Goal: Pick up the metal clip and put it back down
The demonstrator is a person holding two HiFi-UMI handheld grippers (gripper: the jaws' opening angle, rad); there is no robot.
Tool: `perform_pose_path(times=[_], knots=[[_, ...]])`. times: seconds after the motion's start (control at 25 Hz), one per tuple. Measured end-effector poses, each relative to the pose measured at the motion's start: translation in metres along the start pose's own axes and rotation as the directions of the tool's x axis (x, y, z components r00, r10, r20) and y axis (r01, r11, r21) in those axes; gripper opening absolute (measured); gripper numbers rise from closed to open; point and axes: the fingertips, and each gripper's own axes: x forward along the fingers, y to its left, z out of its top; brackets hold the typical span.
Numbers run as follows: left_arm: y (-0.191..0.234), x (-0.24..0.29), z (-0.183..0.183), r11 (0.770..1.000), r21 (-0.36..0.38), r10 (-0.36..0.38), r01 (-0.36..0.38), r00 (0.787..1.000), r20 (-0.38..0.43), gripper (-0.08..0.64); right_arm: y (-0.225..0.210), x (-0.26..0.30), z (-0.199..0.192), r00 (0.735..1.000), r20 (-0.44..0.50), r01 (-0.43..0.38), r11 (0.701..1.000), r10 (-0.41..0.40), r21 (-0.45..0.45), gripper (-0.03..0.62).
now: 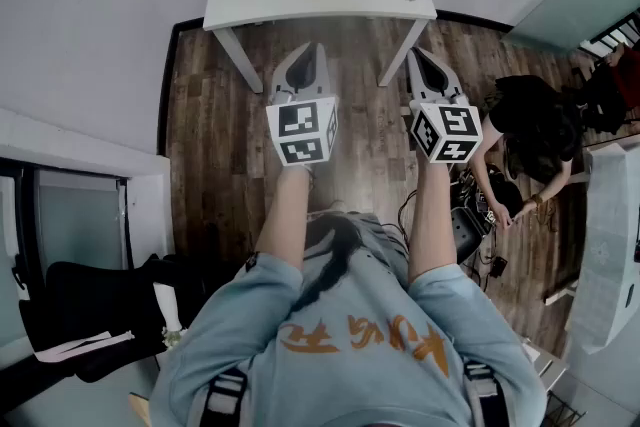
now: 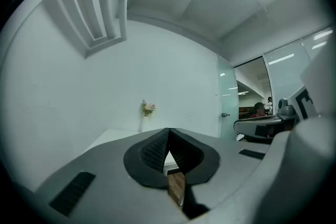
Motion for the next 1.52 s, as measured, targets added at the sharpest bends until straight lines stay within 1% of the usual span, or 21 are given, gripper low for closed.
perform_pose_path(times=[0.16,0.32,0.44,0.52,0.64,0.76,0.88,1.0,1.16,1.24,1.36,1.52], knots=[[-0.012,0.001,0.002,1.0,0.014,-0.001,0.001,1.0,0.001,0.025,-0.012,-0.008,0.001,1.0,0.006,-0.001,1.0,0.001,0.009,0.012],[-0.019,0.007,0.0,1.0,0.008,0.009,-0.009,1.0,-0.003,0.025,-0.025,-0.011,0.005,0.999,0.049,0.023,1.0,-0.024,0.015,0.012],[-0.028,0.012,-0.002,1.0,0.009,-0.001,0.001,1.0,-0.005,0.025,-0.039,-0.01,-0.001,0.999,0.031,0.038,0.999,-0.039,0.02,0.012],[-0.032,0.015,-0.001,1.0,0.008,-0.004,0.004,1.0,-0.001,0.025,-0.048,-0.01,-0.002,0.999,0.037,0.034,0.999,-0.036,0.041,0.012],[-0.031,0.018,0.002,1.0,0.017,0.014,-0.014,1.0,0.002,0.025,-0.058,-0.005,-0.003,0.999,0.042,0.027,0.998,-0.03,0.065,0.012],[-0.021,0.021,0.008,0.998,0.031,0.046,-0.047,0.999,0.011,0.025,-0.057,0.006,-0.002,0.999,0.051,0.003,0.997,-0.008,0.082,0.012],[-0.003,0.025,0.013,0.995,0.029,0.091,-0.092,0.996,0.022,0.025,-0.05,0.02,-0.003,0.998,0.058,-0.03,0.996,0.025,0.086,0.012],[0.016,0.033,0.016,0.992,0.04,0.122,-0.123,0.992,0.025,0.025,-0.049,0.036,-0.006,0.997,0.062,-0.044,0.994,0.038,0.098,0.012],[0.043,0.052,0.012,0.987,0.01,0.157,-0.157,0.987,0.029,0.025,-0.053,0.063,-0.012,0.997,0.055,-0.058,0.994,0.054,0.088,0.012],[0.051,0.07,0.012,0.988,0.001,0.157,-0.157,0.987,0.044,0.025,-0.063,0.08,-0.017,0.998,0.053,-0.051,0.995,0.046,0.088,0.012],[0.058,0.107,0.009,0.99,0.015,0.137,-0.138,0.989,0.061,0.025,-0.081,0.112,-0.029,0.999,0.037,-0.034,0.995,0.03,0.092,0.012],[0.077,0.162,0.004,0.993,0.008,0.119,-0.12,0.992,0.04,0.025,-0.101,0.17,-0.035,0.999,0.025,-0.033,0.994,0.031,0.1,0.012]])
